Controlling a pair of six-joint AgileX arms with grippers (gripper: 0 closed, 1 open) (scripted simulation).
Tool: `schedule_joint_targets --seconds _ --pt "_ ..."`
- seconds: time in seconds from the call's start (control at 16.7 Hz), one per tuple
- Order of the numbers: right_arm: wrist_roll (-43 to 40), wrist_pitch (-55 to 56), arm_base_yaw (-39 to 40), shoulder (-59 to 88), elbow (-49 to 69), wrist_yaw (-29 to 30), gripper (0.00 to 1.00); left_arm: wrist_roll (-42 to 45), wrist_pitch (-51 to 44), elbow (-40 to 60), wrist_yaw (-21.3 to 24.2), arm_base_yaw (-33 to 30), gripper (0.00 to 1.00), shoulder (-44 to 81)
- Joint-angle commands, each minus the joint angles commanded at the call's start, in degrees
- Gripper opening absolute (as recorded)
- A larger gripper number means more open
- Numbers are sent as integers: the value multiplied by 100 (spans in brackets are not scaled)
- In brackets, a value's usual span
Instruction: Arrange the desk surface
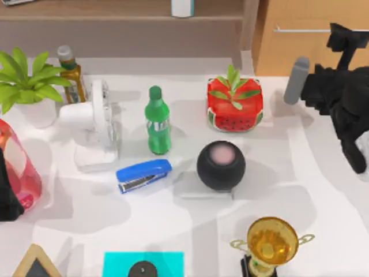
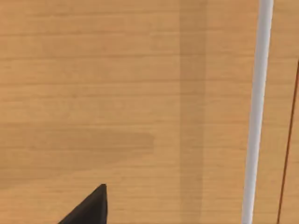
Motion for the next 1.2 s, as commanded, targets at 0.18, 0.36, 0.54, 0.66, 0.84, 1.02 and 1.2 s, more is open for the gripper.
schedule_joint_targets --seconds 0.18,0.36,0.54,0.66,0.84,1.02,1.2 --pt "596 5 468 -456 135 188 100 0 0 0 0 0 100 0" --pt "1638 -177 1135 -883 463 468 100 0 0 0 0 0 100 0" --pt "3094 -671 1793 -959 1160 837 100 0 0 0 0 0 100 0" --pt "4185 -1139 2172 -813 1816 1127 100 0 0 0 0 0 100 0" --pt "5750 -1972 2617 -452 2921 1619 100 0 0 0 0 0 100 0" --pt "7048 -2790 2865 -50 3898 2136 100 0 0 0 0 0 100 0" --pt "8013 -3464 2902 366 4553 2604 100 0 0 0 0 0 100 0"
